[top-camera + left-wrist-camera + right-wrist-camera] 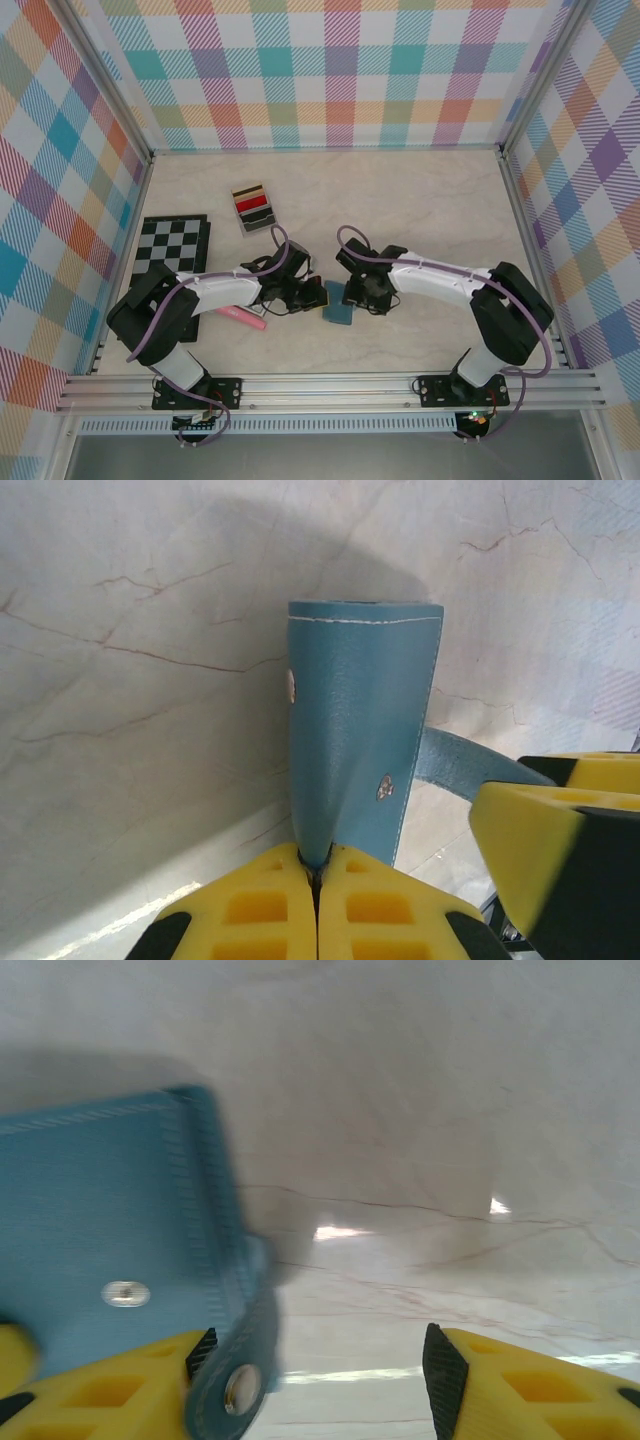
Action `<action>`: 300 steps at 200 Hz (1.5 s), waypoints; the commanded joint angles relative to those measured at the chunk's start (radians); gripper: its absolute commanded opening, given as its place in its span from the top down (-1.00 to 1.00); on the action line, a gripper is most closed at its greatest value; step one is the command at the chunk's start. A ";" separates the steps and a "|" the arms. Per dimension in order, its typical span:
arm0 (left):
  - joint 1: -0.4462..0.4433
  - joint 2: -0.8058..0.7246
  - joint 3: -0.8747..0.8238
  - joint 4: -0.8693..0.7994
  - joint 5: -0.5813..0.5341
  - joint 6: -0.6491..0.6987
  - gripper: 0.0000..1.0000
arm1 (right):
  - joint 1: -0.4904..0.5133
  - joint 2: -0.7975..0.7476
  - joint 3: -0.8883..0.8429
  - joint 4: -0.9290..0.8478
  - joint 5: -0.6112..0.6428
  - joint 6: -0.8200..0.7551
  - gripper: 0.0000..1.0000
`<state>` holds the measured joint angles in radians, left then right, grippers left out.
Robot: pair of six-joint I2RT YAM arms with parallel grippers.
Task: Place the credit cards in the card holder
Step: Place the card holder at the bottom-center of the table.
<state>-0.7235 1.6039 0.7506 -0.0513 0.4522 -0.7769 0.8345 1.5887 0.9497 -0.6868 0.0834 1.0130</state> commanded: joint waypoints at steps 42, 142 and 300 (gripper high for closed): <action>0.006 0.021 0.006 -0.044 -0.040 0.014 0.91 | -0.058 -0.015 -0.094 0.008 -0.025 -0.096 0.10; -0.003 0.008 0.008 -0.123 -0.075 0.047 0.75 | -0.071 0.068 0.046 -0.098 -0.020 -0.204 0.17; 0.007 -0.157 0.065 -0.285 -0.199 0.106 0.20 | -0.092 0.177 0.163 -0.213 0.077 -0.297 0.25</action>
<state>-0.7242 1.5642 0.7525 -0.2092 0.3431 -0.7074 0.7349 1.8053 1.1156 -0.8700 0.1165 0.7601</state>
